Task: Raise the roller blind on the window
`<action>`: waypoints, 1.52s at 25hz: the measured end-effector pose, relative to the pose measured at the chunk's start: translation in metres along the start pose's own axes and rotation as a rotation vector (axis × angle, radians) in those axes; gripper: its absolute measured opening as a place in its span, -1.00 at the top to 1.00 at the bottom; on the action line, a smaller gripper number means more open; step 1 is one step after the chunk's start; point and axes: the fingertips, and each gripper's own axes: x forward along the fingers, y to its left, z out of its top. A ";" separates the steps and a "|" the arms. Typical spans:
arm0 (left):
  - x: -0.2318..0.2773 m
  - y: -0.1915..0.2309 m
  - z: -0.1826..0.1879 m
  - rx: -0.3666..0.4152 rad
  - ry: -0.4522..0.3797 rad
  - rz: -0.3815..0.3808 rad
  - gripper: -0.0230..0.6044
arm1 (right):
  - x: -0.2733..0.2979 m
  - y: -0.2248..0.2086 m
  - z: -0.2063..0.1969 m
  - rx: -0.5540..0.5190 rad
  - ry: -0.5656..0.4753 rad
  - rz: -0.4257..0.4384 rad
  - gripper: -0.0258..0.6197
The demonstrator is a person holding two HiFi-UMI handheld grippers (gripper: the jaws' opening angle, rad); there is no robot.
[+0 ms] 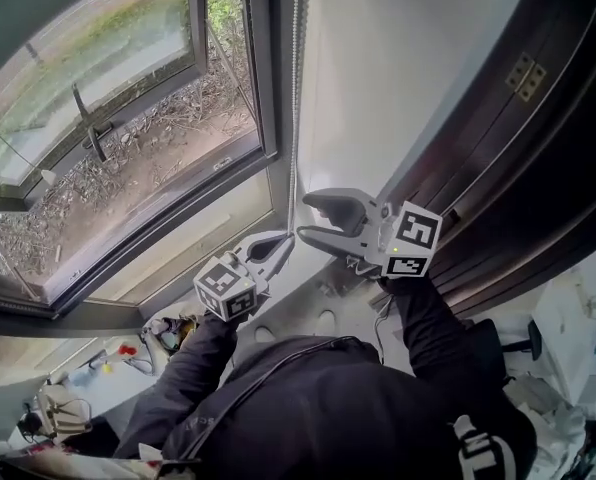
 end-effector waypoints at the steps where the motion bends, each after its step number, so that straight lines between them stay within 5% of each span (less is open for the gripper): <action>1: 0.002 0.000 -0.011 -0.008 0.015 -0.001 0.91 | 0.002 0.002 0.009 -0.016 -0.006 0.001 0.27; 12: -0.001 0.003 -0.125 -0.100 0.194 0.033 0.90 | 0.016 -0.003 0.056 -0.069 -0.058 -0.046 0.43; 14: 0.001 -0.001 -0.126 -0.097 0.197 0.024 0.90 | 0.019 -0.004 0.059 -0.093 -0.051 -0.052 0.44; 17: 0.002 -0.003 -0.129 -0.094 0.205 0.019 0.90 | 0.020 -0.004 0.064 -0.104 -0.048 -0.051 0.85; 30: -0.020 0.006 -0.124 -0.097 0.166 0.034 0.87 | 0.022 -0.006 0.062 -0.035 -0.039 -0.021 0.87; 32: -0.029 0.014 -0.115 -0.093 0.138 0.059 0.66 | 0.019 -0.010 0.056 -0.043 -0.032 -0.043 0.87; 38: -0.045 0.031 -0.058 -0.062 0.011 0.110 0.66 | 0.019 -0.019 0.003 0.002 0.042 -0.071 0.87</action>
